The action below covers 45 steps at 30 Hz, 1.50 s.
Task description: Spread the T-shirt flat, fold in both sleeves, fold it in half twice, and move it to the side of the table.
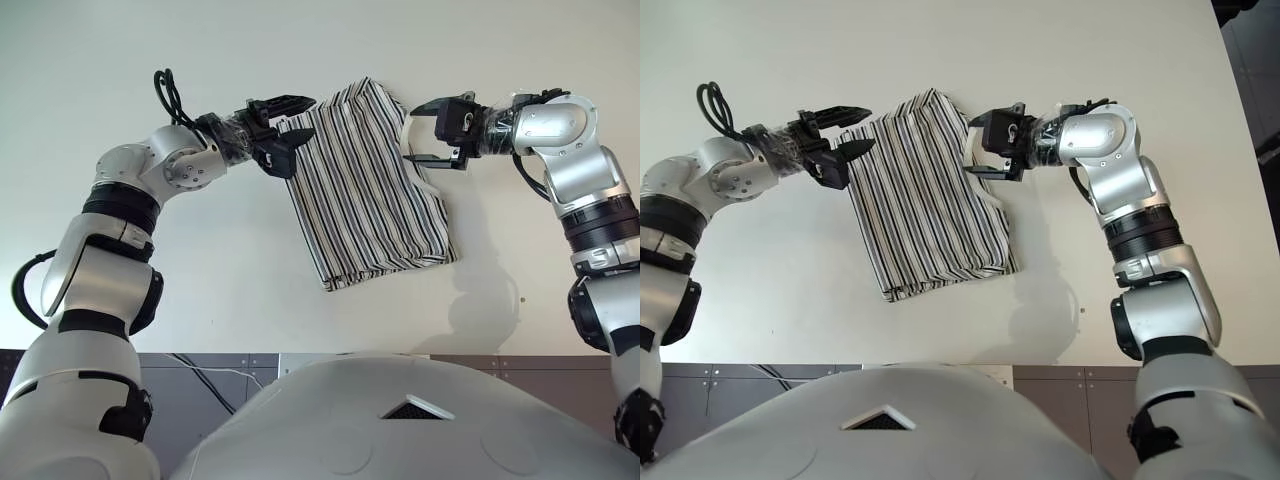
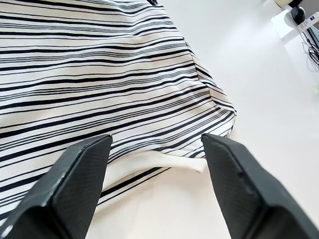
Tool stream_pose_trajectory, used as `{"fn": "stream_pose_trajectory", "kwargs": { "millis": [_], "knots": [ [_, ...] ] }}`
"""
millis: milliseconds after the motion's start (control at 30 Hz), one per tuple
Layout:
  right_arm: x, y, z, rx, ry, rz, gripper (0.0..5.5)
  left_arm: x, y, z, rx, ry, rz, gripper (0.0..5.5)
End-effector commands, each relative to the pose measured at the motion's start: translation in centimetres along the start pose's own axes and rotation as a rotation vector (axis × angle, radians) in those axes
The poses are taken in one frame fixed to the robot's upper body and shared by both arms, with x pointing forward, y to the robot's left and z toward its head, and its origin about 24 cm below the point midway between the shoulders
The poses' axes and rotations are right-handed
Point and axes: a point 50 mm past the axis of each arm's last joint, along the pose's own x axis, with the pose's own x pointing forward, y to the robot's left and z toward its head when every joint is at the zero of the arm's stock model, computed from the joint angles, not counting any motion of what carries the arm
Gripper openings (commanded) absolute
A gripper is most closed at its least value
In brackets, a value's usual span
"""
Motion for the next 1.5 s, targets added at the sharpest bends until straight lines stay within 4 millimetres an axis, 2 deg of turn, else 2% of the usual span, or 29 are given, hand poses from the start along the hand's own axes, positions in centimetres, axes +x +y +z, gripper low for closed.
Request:
{"fn": "stream_pose_trajectory", "kwargs": {
  "millis": [33, 100, 200, 333, 400, 500, 600, 700, 867, 1000, 1067, 1167, 1300, 1500],
  "knots": [
    [1.2, -2.0, -0.8, 0.077, -0.015, -0.107, 3.3, -0.3, -1.3, 3.4, -0.115, -0.092, 0.008, 2.26],
    [2.0, -2.1, -1.3, 0.165, -0.023, -0.131, 3.3, -1.0, -2.0, 5.0, -0.183, -0.107, -0.003, 2.26],
    [3.2, -1.6, -1.7, 0.195, 0.0, -0.134, 3.3, -1.5, -2.0, 6.4, -0.241, -0.101, -0.003, 2.26],
    [4.1, -0.1, -3.3, 0.171, 0.127, -0.145, 2.61, -1.7, -2.1, 7.9, -0.272, -0.122, -0.043, 2.26],
    [3.9, 0.5, -4.4, 0.093, 0.22, -0.144, 2.27, -1.9, -2.5, 8.3, -0.273, -0.123, -0.083, 2.26],
    [2.4, 1.3, -7.0, -0.09, 0.43, -0.129, 1.69, -2.1, -3.1, 8.2, -0.26, -0.1, -0.138, 2.26],
    [1.3, 1.5, -8.1, -0.099, 0.5, -0.131, 1.05, -1.9, -4.7, 7.7, -0.215, -0.056, -0.233, 2.26],
    [1.1, 0.8, -7.4, 0.013, 0.413, -0.153, 0.89, -1.4, -5.5, 8.2, -0.239, -0.049, -0.233, 2.26],
    [-0.1, -2.5, -4.9, 0.133, 0.197, -0.273, 0.89, -1.6, -7.0, 9.0, -0.253, -0.043, -0.293, 2.26],
    [-2.7, -5.0, -2.6, 0.121, 0.045, -0.356, 0.89, -4.5, -9.5, 8.1, -0.231, 0.024, -0.499, 2.26],
    [-4.2, -5.1, -1.9, 0.108, 0.002, -0.374, 0.89, -5.7, -10.1, 7.4, -0.215, 0.055, -0.564, 2.26],
    [-6.2, -2.5, -1.9, 0.069, -0.008, -0.319, 0.89, -6.5, -9.7, 6.9, -0.221, 0.073, -0.542, 2.26],
    [-9.3, 2.2, -1.6, 0.036, 0.007, -0.251, 0.89, -6.5, -7.7, 8.1, -0.336, 0.014, -0.356, 2.26],
    [-12.0, 8.7, 0.7, -0.087, -0.014, -0.052, 0.89, -8.2, -5.3, 8.7, -0.344, 0.006, -0.212, 2.26]
  ]
}}
